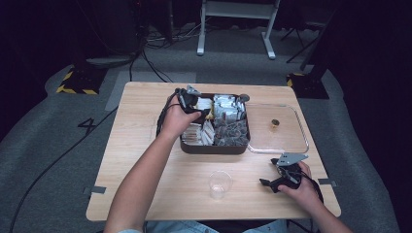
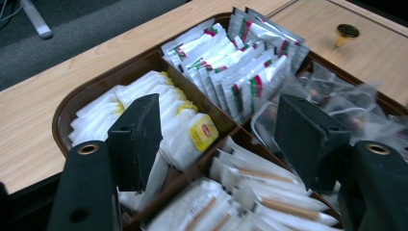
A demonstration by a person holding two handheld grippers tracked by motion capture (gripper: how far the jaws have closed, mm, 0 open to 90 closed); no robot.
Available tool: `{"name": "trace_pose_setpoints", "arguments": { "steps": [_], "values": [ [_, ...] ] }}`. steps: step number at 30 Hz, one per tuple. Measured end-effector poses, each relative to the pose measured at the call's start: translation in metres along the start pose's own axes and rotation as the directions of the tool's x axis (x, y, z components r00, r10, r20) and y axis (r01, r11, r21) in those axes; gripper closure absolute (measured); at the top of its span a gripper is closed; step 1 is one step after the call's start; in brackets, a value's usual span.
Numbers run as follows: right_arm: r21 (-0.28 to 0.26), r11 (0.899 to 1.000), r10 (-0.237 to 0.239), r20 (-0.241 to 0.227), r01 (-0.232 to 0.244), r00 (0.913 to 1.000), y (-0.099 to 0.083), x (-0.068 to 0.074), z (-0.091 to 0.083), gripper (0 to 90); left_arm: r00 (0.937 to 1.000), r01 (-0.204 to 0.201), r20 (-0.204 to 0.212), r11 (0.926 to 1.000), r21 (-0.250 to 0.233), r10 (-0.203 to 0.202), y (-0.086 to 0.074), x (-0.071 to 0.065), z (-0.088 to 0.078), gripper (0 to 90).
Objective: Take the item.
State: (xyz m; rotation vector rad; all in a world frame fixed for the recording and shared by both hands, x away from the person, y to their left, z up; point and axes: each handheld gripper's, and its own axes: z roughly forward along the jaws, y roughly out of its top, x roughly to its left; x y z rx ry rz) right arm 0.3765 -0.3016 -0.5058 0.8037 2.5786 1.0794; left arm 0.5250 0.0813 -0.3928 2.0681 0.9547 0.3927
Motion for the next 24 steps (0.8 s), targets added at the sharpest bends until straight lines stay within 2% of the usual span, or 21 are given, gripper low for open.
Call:
{"name": "trace_pose_setpoints", "arguments": {
  "steps": [6, 12, 14, 17, 20, 24],
  "values": [
    [0.000, 1.000, 0.000, 0.000, 0.000, 1.0000, 0.000, 0.000, 0.000, 1.4, 0.9994, -0.012, 0.034, 0.9998, 0.014, 0.012, 0.005, 0.007, 0.016, 35.0],
    [0.000, 1.000, 0.000, 0.000, 0.000, 1.0000, 0.000, 0.000, 0.000, 1.4, 0.9999, 0.012, 0.012, 0.9981, 0.061, -0.013, 0.006, 0.009, 0.027, 36.4],
    [0.000, 1.000, 0.000, 0.000, 0.000, 1.0000, 0.000, 0.000, 0.000, 1.4, 0.9994, 0.036, -0.007, 0.9951, 0.092, -0.035, 0.006, 0.010, 0.035, 37.4],
    [0.000, 1.000, 0.000, 0.000, 0.000, 1.0000, 0.000, 0.000, 0.000, 1.4, 0.9991, 0.041, -0.012, 0.9931, 0.110, -0.040, 0.006, 0.010, 0.040, 37.9],
    [0.001, 1.000, 0.001, -0.001, -0.001, 1.0000, 0.000, 0.000, 0.000, 1.4, 0.9975, 0.068, -0.031, 0.9863, 0.150, -0.064, 0.005, 0.013, 0.050, 40.1],
    [0.000, 1.000, -0.001, 0.000, 0.001, 1.0000, 0.000, 0.000, 0.000, 1.4, 0.9952, 0.093, -0.045, 0.9814, 0.167, -0.087, 0.003, 0.015, 0.057, 43.0]
  ]
}}
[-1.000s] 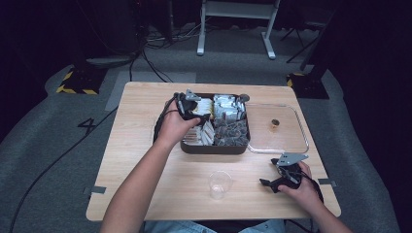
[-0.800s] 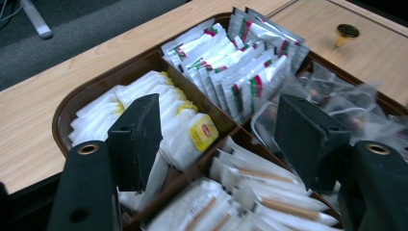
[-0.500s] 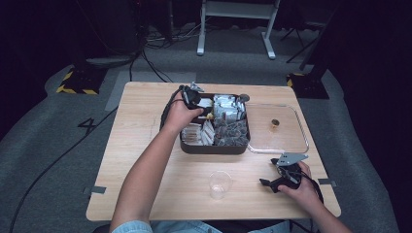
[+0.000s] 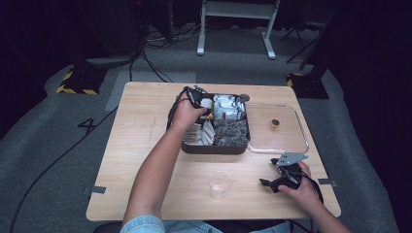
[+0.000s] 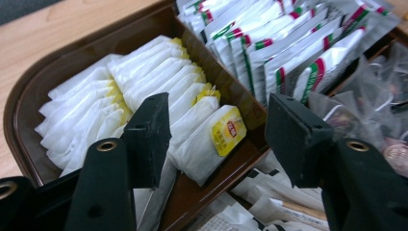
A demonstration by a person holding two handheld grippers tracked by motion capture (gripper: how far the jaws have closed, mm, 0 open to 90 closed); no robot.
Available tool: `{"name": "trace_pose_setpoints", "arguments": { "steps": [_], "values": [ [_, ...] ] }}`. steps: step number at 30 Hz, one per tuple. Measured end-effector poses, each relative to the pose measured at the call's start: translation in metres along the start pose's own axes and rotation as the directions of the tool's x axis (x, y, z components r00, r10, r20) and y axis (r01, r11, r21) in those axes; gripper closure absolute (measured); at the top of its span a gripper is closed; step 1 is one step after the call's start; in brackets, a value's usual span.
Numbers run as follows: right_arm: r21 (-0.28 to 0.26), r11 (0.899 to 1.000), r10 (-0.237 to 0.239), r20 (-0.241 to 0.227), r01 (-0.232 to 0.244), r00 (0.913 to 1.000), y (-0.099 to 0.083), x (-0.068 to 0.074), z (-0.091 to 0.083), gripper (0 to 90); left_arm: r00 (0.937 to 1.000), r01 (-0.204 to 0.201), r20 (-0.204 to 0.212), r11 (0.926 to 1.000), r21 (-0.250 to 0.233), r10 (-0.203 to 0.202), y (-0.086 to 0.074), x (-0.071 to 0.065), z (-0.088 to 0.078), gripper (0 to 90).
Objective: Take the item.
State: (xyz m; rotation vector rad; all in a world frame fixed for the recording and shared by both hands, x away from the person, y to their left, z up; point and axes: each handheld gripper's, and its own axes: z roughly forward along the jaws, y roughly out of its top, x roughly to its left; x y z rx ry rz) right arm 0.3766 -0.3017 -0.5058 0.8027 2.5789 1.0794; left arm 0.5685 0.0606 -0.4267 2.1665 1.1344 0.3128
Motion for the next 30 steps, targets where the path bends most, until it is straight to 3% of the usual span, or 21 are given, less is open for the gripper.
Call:
{"name": "trace_pose_setpoints", "arguments": {
  "steps": [9, 20, 30],
  "values": [
    [0.000, 1.000, 0.001, 0.000, -0.001, 1.0000, 0.000, 0.000, 0.000, 1.4, 0.9989, 0.044, 0.012, 0.9977, 0.052, -0.044, -0.001, 0.004, 0.012, 53.0],
    [0.000, 1.000, 0.000, 0.000, 0.000, 1.0000, 0.000, 0.000, 0.000, 1.4, 0.9984, 0.056, 0.006, 0.9936, 0.098, -0.057, -0.003, 0.009, 0.021, 57.1],
    [0.000, 1.000, 0.000, 0.000, 0.000, 1.0000, 0.000, 0.000, 0.000, 1.4, 1.0000, -0.006, 0.001, 0.9873, 0.159, 0.005, -0.001, 0.003, 0.027, 69.8]
  ]
}}
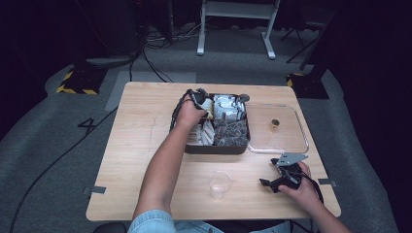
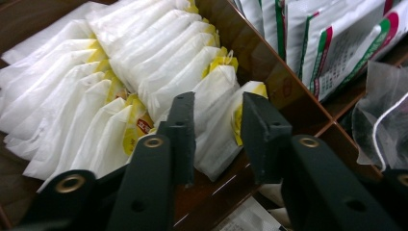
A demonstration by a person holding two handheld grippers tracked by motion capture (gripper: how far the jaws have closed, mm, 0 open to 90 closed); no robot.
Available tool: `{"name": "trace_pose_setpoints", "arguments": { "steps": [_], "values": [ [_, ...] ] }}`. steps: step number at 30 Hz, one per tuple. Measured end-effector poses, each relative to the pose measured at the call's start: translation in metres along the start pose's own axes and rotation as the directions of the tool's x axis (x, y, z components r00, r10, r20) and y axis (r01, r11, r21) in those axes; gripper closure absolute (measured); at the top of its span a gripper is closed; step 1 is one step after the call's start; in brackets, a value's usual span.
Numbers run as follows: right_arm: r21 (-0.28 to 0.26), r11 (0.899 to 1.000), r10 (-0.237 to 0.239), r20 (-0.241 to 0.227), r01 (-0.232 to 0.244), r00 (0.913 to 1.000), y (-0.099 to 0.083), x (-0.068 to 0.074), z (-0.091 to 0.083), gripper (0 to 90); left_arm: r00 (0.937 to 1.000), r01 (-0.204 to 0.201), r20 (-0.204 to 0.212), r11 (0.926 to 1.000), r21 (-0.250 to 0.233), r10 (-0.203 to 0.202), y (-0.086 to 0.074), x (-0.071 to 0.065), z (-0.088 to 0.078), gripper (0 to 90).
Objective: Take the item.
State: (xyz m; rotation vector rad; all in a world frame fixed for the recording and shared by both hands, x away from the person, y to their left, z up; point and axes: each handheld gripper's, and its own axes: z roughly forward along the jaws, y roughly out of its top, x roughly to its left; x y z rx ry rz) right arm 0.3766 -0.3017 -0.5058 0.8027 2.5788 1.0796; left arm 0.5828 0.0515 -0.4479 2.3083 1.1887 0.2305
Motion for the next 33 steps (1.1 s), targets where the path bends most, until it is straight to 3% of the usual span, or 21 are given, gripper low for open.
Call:
{"name": "trace_pose_setpoints", "arguments": {
  "steps": [7, 10, 18, 33],
  "values": [
    [0.000, 1.000, 0.000, 0.000, 0.000, 1.0000, 0.000, 0.000, 0.000, 1.4, 0.9990, -0.043, -0.006, 0.9981, 0.044, 0.043, 0.000, -0.004, 0.003, 85.0],
    [0.000, 1.000, 0.000, 0.000, 0.000, 1.0000, 0.000, 0.000, 0.000, 1.4, 0.9987, -0.049, -0.011, 0.9981, 0.037, 0.050, 0.000, -0.004, 0.001, 89.4],
    [0.000, 1.000, 0.000, 0.000, 0.000, 1.0000, 0.000, 0.000, 0.000, 1.4, 0.9977, -0.067, -0.004, 0.9976, 0.019, 0.067, 0.001, -0.002, -0.005, 90.0],
    [-0.001, 1.000, 0.000, 0.000, 0.000, 1.0000, 0.000, 0.000, 0.000, 1.4, 0.9973, -0.074, 0.000, 0.9942, -0.079, 0.074, 0.008, -0.001, -0.042, 90.0]
  ]
}}
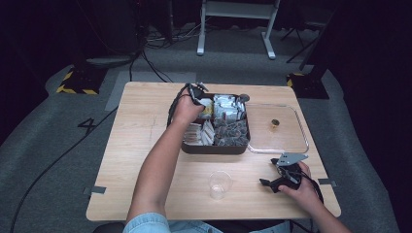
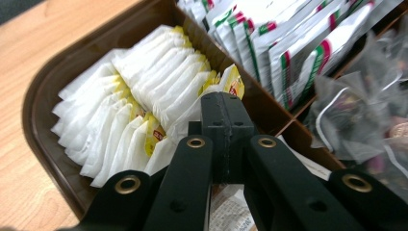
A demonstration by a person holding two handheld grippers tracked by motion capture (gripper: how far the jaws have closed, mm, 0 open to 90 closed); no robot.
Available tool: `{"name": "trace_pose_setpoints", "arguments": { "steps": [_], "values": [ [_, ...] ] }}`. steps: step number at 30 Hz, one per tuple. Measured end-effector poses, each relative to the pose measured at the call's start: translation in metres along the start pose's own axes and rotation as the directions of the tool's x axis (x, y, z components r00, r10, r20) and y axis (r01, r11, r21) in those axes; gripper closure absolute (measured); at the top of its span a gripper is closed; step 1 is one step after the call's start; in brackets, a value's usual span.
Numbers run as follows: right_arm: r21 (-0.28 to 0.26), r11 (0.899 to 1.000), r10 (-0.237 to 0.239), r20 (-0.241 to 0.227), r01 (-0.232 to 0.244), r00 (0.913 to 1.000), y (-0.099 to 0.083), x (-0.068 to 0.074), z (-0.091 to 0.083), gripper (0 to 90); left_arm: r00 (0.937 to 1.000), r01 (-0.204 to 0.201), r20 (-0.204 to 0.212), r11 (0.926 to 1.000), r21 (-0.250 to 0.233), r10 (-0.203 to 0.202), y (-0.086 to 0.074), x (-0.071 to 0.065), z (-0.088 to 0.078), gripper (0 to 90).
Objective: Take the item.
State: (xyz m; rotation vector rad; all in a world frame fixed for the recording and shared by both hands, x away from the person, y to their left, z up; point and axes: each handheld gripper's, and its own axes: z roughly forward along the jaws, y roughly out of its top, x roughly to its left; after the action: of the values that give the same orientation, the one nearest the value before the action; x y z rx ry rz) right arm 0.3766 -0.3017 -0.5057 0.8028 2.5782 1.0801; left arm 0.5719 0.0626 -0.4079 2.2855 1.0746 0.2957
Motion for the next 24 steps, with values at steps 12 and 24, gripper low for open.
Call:
{"name": "trace_pose_setpoints", "arguments": {
  "steps": [12, 24],
  "values": [
    [0.001, 1.000, 0.002, -0.001, -0.002, 1.0000, 0.000, 0.000, 0.000, 1.5, 0.9990, -0.023, 0.037, 0.9960, -0.087, 0.026, 0.001, -0.009, -0.037, 90.0],
    [-0.005, 1.000, -0.004, -0.003, 0.004, 1.0000, 0.000, 0.000, 0.000, 2.8, 0.9942, -0.061, 0.076, 0.9814, -0.182, 0.076, -0.026, -0.029, -0.090, 90.0]
  ]
}}
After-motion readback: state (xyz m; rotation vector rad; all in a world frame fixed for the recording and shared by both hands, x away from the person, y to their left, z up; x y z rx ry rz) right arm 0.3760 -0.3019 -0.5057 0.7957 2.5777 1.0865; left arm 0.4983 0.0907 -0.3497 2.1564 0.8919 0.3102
